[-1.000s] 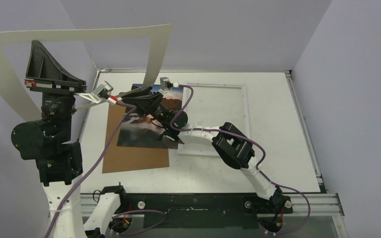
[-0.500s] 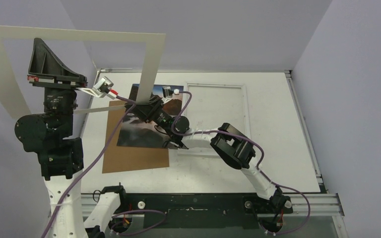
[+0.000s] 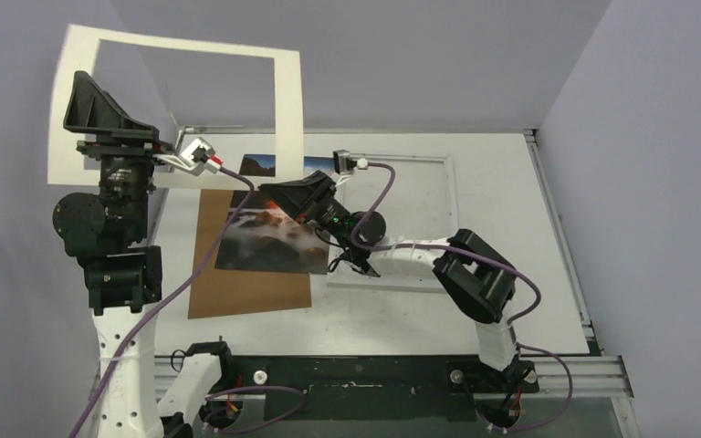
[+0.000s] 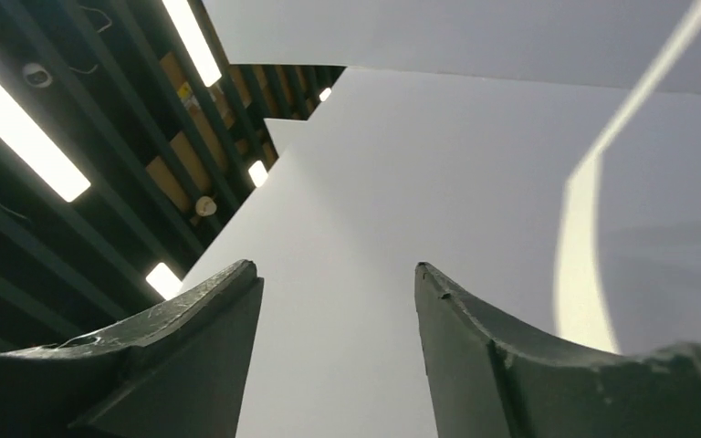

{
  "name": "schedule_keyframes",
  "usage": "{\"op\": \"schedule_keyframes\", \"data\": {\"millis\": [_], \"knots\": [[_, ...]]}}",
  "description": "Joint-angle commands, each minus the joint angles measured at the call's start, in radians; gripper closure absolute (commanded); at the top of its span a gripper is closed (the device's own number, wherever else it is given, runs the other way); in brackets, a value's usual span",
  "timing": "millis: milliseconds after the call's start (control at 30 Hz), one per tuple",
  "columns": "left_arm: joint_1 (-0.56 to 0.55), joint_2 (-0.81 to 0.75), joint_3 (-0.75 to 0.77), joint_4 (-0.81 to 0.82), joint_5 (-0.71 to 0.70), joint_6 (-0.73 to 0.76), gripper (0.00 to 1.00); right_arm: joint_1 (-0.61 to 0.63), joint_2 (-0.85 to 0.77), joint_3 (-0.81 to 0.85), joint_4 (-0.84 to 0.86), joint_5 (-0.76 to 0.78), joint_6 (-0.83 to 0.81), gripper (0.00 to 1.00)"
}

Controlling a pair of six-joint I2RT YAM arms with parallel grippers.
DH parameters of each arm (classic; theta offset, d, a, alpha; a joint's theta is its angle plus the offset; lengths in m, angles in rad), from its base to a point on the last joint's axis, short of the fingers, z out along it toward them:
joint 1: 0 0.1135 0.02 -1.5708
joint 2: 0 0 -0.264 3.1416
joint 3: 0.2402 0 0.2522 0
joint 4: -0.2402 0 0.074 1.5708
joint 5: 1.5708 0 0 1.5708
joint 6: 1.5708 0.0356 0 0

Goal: Put the photo into the frame

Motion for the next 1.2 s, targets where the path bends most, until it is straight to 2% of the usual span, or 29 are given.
{"op": "schedule_keyframes", "data": {"millis": [0, 67, 133, 200, 267, 333, 433, 500, 700, 900, 1067, 1167], "knots": [[-0.005, 0.005, -0.006, -0.024, -0.034, -0.039, 0.34, -0.071, -0.161, -0.08, 0.125, -0.085, -0.083, 0.95], [-0.005, 0.003, -0.002, -0.092, -0.042, -0.097, 0.23, -0.112, -0.277, -0.107, -0.07, -0.153, -0.174, 0.95], [-0.007, 0.012, 0.02, -0.195, -0.066, -0.171, 0.18, -0.139, -0.384, -0.094, -0.384, -0.199, -0.319, 0.95], [-0.009, 0.038, 0.064, -0.332, -0.099, -0.264, 0.16, -0.136, -0.446, 0.035, -0.805, -0.232, -0.526, 0.95], [-0.008, 0.079, 0.125, -0.485, -0.123, -0.39, 0.15, -0.135, -0.443, 0.196, -1.172, -0.27, -0.692, 0.95], [-0.008, 0.13, 0.199, -0.657, -0.111, -0.542, 0.13, -0.147, -0.412, 0.35, -1.447, -0.294, -0.787, 0.95], [-0.006, 0.218, 0.33, -0.911, -0.022, -0.768, 0.1, -0.155, -0.356, 0.543, -1.755, -0.29, -0.905, 0.95], [-0.007, 0.246, 0.359, -1.023, 0.062, -0.883, 0.09, -0.156, -0.315, 0.647, -1.915, -0.262, -0.969, 0.95], [-0.001, 0.197, 0.334, -1.197, 0.338, -0.998, 0.05, -0.156, -0.262, 0.804, -2.215, -0.124, -1.108, 0.95], [0.025, 0.15, 0.266, -1.232, 0.492, -0.972, 0.05, -0.131, -0.346, 0.84, -2.415, -0.036, -1.265, 0.95], [0.1, 0.168, 0.281, -1.252, 0.662, -0.962, 0.06, -0.036, -0.404, 0.851, -2.487, 0.158, -1.334, 0.95], [0.193, 0.204, 0.334, -1.282, 0.776, -0.956, 0.08, 0.01, -0.416, 0.855, -2.489, 0.241, -1.353, 0.95]]}}
